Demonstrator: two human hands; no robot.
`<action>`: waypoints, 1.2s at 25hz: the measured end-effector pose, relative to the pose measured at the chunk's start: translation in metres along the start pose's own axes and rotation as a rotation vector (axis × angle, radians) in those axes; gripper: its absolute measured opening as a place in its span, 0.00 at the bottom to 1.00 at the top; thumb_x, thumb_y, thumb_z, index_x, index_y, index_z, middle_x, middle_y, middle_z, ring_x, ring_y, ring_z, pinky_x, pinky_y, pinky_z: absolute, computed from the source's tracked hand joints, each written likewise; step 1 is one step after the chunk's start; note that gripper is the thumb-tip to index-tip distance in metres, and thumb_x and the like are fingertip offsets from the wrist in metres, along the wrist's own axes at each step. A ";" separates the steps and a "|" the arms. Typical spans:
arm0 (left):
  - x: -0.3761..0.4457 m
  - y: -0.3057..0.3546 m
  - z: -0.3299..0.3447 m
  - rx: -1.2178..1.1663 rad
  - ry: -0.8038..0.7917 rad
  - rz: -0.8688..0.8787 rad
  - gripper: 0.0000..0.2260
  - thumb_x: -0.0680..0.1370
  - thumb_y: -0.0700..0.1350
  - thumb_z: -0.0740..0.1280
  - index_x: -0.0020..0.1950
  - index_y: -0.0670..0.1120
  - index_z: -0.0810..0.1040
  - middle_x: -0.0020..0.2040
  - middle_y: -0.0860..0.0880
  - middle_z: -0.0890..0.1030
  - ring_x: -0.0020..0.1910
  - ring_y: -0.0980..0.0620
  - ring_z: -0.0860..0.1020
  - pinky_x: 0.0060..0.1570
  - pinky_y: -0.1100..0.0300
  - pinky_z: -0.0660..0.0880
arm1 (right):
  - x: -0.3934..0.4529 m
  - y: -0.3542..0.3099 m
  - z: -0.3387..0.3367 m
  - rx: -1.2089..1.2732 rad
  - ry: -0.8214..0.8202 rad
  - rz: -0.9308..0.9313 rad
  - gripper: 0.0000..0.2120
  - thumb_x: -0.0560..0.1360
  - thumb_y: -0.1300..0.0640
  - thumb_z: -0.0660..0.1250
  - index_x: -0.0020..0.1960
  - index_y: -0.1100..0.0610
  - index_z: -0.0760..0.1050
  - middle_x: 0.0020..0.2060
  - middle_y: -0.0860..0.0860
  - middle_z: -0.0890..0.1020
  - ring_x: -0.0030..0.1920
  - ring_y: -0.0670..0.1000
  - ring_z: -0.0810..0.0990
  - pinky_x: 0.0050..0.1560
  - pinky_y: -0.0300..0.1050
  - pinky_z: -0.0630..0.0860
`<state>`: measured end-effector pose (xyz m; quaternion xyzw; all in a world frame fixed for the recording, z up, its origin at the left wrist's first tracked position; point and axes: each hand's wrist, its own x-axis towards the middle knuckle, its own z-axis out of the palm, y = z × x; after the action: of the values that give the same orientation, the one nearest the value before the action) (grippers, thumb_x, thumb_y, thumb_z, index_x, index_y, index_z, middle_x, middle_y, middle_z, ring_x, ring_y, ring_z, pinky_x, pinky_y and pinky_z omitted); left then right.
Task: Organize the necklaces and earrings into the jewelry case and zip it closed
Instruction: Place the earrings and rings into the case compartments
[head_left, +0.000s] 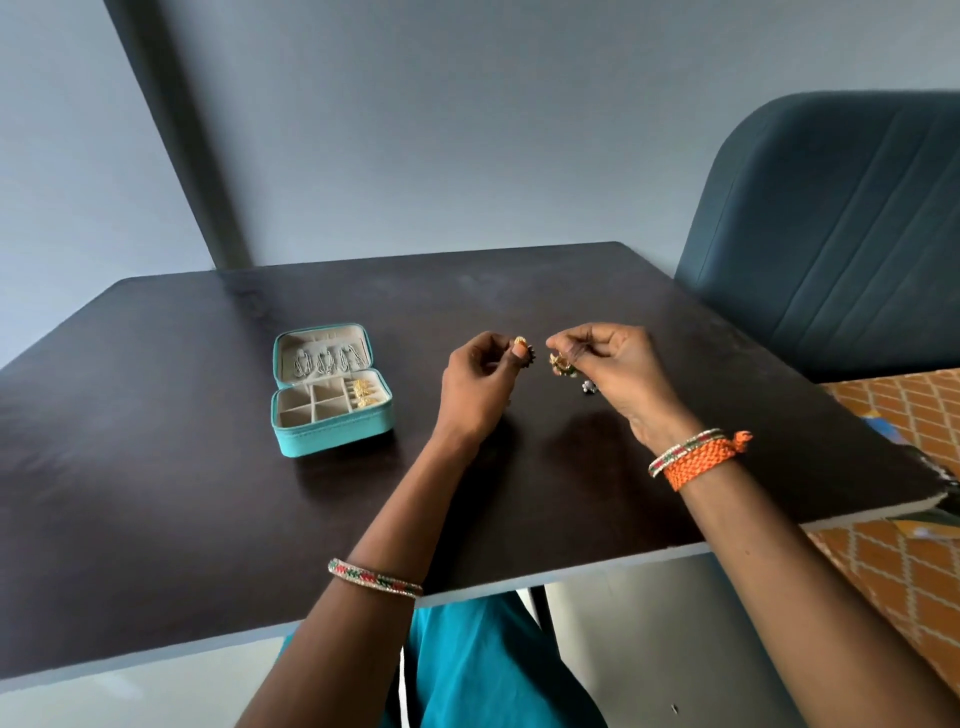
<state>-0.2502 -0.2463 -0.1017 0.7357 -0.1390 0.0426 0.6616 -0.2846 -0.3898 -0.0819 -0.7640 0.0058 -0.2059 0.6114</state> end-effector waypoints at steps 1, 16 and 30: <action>0.000 0.001 -0.001 -0.037 -0.015 -0.007 0.08 0.78 0.48 0.66 0.39 0.50 0.76 0.39 0.48 0.82 0.39 0.55 0.76 0.35 0.59 0.73 | 0.000 -0.001 0.001 -0.003 -0.010 0.005 0.05 0.73 0.64 0.69 0.48 0.61 0.81 0.39 0.51 0.83 0.34 0.36 0.80 0.35 0.28 0.72; 0.039 -0.013 -0.038 0.547 -0.094 -0.087 0.08 0.76 0.49 0.67 0.46 0.47 0.83 0.44 0.46 0.84 0.47 0.52 0.80 0.43 0.65 0.69 | 0.042 0.003 0.034 -0.255 -0.341 0.199 0.08 0.70 0.66 0.71 0.37 0.55 0.76 0.33 0.53 0.80 0.30 0.44 0.76 0.23 0.33 0.67; 0.041 -0.019 -0.038 0.556 -0.045 -0.062 0.10 0.75 0.49 0.69 0.48 0.44 0.84 0.41 0.47 0.83 0.40 0.54 0.78 0.32 0.70 0.65 | 0.052 0.023 0.034 -0.257 -0.333 0.165 0.07 0.71 0.65 0.72 0.40 0.57 0.75 0.33 0.52 0.79 0.25 0.40 0.75 0.22 0.32 0.68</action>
<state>-0.2016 -0.2130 -0.1048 0.8937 -0.1137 0.0425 0.4319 -0.2201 -0.3780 -0.0931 -0.8560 -0.0069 -0.0239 0.5164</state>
